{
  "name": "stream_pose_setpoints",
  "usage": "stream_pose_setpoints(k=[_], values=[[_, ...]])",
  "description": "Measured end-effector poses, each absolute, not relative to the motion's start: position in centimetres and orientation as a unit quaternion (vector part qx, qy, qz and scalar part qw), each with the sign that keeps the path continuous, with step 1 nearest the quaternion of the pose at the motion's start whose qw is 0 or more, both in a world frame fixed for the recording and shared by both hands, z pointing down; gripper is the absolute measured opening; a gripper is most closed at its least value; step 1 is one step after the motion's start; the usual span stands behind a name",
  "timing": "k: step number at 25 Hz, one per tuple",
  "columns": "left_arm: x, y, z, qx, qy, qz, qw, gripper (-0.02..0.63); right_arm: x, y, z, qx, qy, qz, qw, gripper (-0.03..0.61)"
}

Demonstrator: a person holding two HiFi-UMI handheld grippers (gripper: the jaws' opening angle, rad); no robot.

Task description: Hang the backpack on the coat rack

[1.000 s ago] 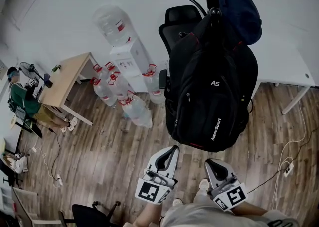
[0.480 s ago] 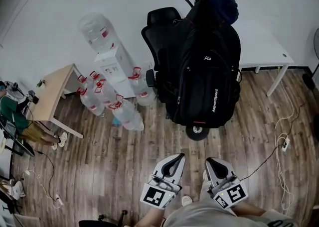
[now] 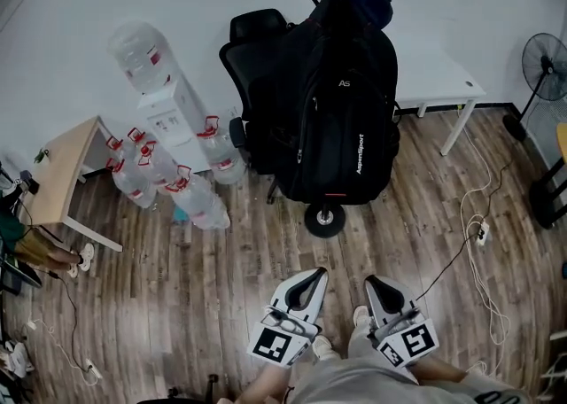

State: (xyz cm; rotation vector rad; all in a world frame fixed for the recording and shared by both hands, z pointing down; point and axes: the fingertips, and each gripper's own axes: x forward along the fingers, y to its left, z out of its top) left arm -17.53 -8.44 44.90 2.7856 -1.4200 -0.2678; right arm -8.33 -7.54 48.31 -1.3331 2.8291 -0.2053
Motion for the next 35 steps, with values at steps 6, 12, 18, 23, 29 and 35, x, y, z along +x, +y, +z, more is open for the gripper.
stream_pose_setpoints(k=[6, 12, 18, 23, 29, 35], values=[[-15.9, -8.6, 45.7, 0.895, -0.437, -0.089, 0.011, 0.008, -5.7, -7.4, 48.6, -0.454, 0.889, -0.064, -0.007, 0.028], [-13.6, -8.6, 46.0, 0.896, -0.436, -0.084, 0.004, 0.008, -3.2, -7.2, 49.3, -0.456, 0.887, -0.072, -0.010, 0.028], [-10.0, -6.6, 45.2, 0.888, -0.453, -0.075, -0.001, 0.008, 0.4, -5.8, 48.6, -0.442, 0.895, -0.063, 0.004, 0.028], [-5.5, -3.9, 44.2, 0.882, -0.467, -0.066, -0.009, 0.009, 5.0, -3.8, 48.0, -0.431, 0.900, -0.066, 0.018, 0.028], [-3.5, -1.9, 44.4, 0.843, -0.537, -0.043, 0.007, 0.008, 8.5, -2.1, 47.8, -0.408, 0.910, -0.072, 0.025, 0.028], [-3.3, 1.1, 45.9, 0.810, -0.585, -0.028, 0.016, 0.008, 10.7, -0.6, 49.9, -0.390, 0.917, -0.085, 0.005, 0.028]])
